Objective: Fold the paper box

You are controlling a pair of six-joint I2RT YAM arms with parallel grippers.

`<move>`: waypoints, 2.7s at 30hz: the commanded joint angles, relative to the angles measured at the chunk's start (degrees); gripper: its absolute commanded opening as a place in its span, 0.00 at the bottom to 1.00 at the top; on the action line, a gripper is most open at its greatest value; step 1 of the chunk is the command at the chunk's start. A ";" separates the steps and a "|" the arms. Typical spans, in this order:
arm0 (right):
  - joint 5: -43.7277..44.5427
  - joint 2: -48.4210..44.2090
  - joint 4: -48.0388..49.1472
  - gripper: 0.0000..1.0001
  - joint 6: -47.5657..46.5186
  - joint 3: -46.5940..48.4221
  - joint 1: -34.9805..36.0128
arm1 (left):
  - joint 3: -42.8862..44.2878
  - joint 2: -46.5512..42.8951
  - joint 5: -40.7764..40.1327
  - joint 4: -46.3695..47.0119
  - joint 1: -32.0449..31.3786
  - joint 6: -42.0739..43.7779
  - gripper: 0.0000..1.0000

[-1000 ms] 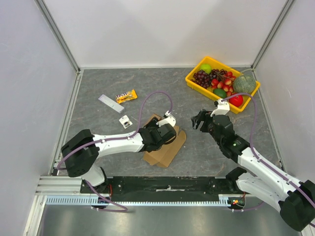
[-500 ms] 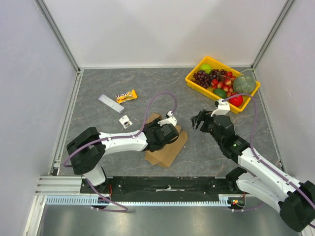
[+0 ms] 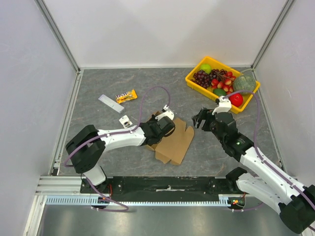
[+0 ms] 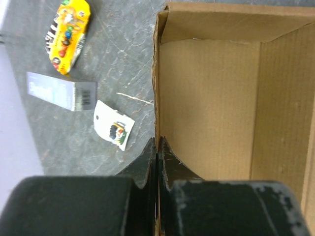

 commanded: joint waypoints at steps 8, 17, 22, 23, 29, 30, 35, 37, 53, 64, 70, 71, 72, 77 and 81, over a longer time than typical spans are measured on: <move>-3.60 -3.68 -8.48 0.94 4.19 3.29 -1.98 | -3.31 1.39 17.17 9.21 8.53 -16.49 0.02; -11.33 -1.94 -3.91 0.95 9.11 -0.76 -3.91 | -5.34 3.24 21.31 12.73 10.21 -20.01 0.02; -16.60 1.05 1.53 0.95 11.22 -2.52 -4.35 | -6.13 2.89 21.58 13.53 10.30 -20.36 0.02; -17.22 1.49 2.50 0.94 11.66 -2.52 -4.26 | -6.30 2.80 21.58 13.53 10.38 -20.36 0.02; -16.79 0.88 4.35 0.93 12.54 -2.00 -4.35 | -6.57 2.53 21.58 13.88 10.30 -20.36 0.02; -17.23 1.75 4.35 0.93 12.54 -1.65 -4.35 | -6.48 2.53 21.66 13.88 10.30 -20.45 0.02; -19.77 4.31 5.67 0.91 14.39 -1.64 -4.44 | -6.39 2.71 21.84 14.05 10.38 -20.45 0.02; -20.22 4.84 8.04 0.90 14.65 -1.73 -4.35 | -6.39 2.71 21.93 14.14 10.30 -20.45 0.02; -26.55 17.84 9.63 0.54 9.83 3.63 -4.35 | -6.57 1.57 24.82 14.93 10.21 -21.59 0.07; -25.23 21.01 1.64 0.19 2.09 11.01 -4.35 | -4.46 -6.51 27.46 13.09 10.21 -20.37 0.43; -24.26 23.90 -3.55 0.01 -3.96 16.80 -4.35 | -2.70 -13.27 28.96 11.16 10.30 -19.40 0.52; -24.09 24.61 -5.56 0.00 -6.24 18.29 -4.35 | -2.53 -14.68 28.70 10.81 10.38 -19.40 0.52; -23.56 25.40 -7.32 0.00 -8.53 20.48 -4.35 | -2.52 -16.00 28.96 10.45 10.91 -19.40 0.54; -25.83 31.63 -16.90 0.00 -22.67 33.41 -4.35 | -4.54 -23.74 32.29 9.48 17.92 -20.45 0.57; -29.26 37.61 -25.16 0.00 -33.66 44.48 -4.26 | -6.48 -26.56 33.26 7.82 24.69 -21.42 0.61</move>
